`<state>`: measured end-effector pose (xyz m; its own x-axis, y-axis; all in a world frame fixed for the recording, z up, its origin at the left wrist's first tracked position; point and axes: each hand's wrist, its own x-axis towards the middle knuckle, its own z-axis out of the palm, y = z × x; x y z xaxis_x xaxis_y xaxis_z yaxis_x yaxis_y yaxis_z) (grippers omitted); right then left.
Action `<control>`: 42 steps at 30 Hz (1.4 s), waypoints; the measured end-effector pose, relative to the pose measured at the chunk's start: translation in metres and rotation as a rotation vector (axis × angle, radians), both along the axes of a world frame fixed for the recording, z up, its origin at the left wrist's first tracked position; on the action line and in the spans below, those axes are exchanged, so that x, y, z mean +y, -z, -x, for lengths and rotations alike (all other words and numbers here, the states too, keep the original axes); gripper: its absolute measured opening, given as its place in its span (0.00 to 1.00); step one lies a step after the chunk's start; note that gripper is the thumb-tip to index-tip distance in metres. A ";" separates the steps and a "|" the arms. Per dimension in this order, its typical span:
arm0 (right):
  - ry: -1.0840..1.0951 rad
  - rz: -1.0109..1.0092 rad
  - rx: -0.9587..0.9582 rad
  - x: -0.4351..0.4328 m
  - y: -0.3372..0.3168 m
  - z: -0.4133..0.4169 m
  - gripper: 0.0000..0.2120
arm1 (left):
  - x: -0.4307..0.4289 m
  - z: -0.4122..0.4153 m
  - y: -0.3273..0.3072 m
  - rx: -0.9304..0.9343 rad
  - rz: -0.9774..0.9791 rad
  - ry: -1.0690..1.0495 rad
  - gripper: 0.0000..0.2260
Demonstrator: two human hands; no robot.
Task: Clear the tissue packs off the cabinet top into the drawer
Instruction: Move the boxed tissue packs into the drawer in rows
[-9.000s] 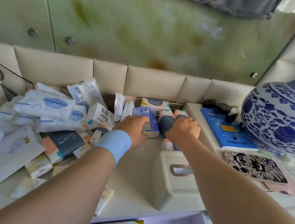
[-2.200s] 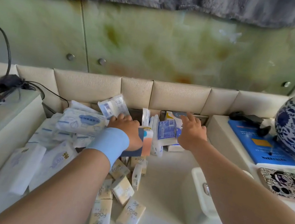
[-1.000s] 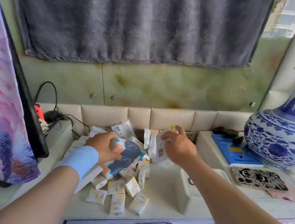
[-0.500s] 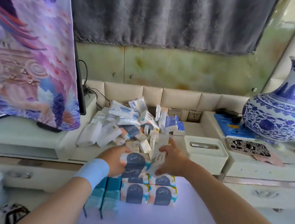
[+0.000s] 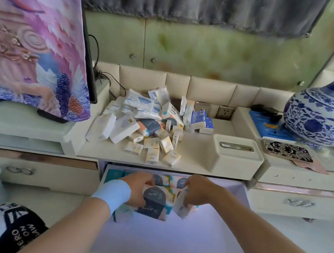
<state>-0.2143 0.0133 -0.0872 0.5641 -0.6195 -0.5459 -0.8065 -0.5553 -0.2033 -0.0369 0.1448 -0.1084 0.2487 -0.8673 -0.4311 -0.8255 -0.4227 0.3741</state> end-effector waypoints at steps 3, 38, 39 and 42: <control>0.010 -0.154 0.148 0.007 0.001 0.005 0.07 | 0.000 0.007 0.016 -0.042 -0.122 0.099 0.24; 0.208 0.162 -0.187 0.003 0.127 0.046 0.38 | -0.025 0.026 0.113 -0.505 0.100 0.224 0.38; 0.158 0.146 -0.186 0.004 0.129 0.045 0.38 | -0.027 0.026 0.113 -0.504 0.096 0.222 0.37; 0.090 0.084 -0.133 -0.001 0.126 0.044 0.37 | -0.031 0.025 0.111 -0.506 0.061 0.229 0.37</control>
<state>-0.2585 0.0121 -0.2135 0.5677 -0.7111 -0.4147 -0.8230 -0.5013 -0.2672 -0.0614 0.1136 -0.2196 0.2136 -0.9433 -0.2542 -0.9767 -0.2012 -0.0740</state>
